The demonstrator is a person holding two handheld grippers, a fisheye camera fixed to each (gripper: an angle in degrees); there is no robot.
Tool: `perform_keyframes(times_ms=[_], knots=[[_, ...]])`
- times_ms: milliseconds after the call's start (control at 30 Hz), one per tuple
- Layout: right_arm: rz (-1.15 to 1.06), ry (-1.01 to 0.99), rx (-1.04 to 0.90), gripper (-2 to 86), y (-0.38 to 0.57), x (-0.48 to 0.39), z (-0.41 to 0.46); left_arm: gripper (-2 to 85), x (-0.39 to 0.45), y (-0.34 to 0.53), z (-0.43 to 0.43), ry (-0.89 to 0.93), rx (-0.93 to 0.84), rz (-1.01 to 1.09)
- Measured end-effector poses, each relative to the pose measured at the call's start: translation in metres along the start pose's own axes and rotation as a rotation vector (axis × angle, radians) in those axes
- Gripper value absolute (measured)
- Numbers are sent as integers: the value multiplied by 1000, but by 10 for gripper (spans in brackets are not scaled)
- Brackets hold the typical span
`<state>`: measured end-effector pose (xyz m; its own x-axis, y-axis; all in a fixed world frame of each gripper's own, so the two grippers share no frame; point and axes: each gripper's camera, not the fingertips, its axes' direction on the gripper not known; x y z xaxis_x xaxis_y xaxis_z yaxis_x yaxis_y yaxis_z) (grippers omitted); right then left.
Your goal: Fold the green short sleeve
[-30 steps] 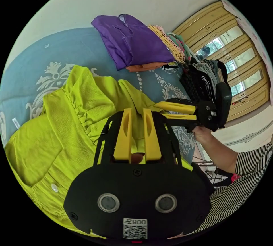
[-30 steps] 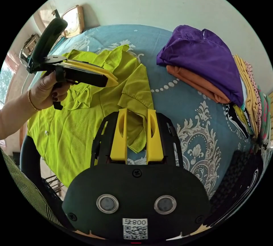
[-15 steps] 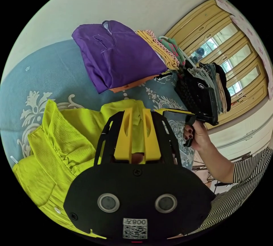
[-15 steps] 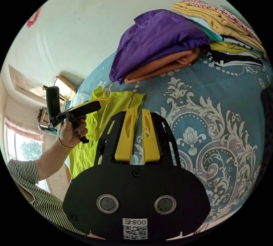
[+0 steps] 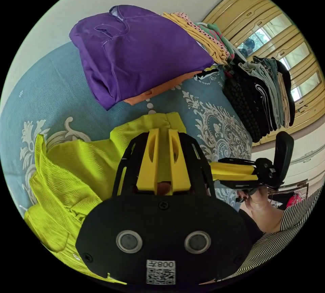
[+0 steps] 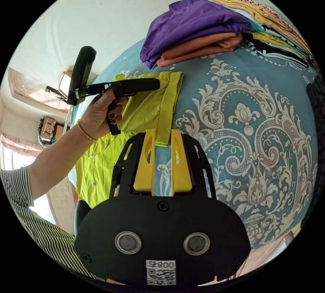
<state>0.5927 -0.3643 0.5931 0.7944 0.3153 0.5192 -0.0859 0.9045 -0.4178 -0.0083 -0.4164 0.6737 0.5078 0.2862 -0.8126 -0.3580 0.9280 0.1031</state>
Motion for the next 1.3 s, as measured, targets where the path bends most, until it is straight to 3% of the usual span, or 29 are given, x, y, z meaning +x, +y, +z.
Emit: perform_keyframes(times_ms=[133, 433, 700, 867, 1067, 1167, 1300], knots=[[-18, -110, -70, 21, 2, -4, 32, 35, 6, 8, -18, 62, -13, 15], [13, -69, -15, 7, 22, -5, 78, 30, 29, 29, -70, 94, -34, 76], [123, -69, 83, 20, 42, -9, 125, 46, 26, 118, -215, 140, 219, 29], [2, -94, 115, 28, 49, -61, 158, 58, -20, 285, -347, -76, 340, -280], [-398, -274, -50, 46, 26, -225, 268, 72, -69, 481, -494, -484, 380, -815], [-599, -328, -130, 62, 20, -327, 333, 85, -86, 558, -545, -462, 476, -1044], [-860, -338, -241, 72, 29, -470, 424, 99, -98, 620, -578, -343, 599, -1183]])
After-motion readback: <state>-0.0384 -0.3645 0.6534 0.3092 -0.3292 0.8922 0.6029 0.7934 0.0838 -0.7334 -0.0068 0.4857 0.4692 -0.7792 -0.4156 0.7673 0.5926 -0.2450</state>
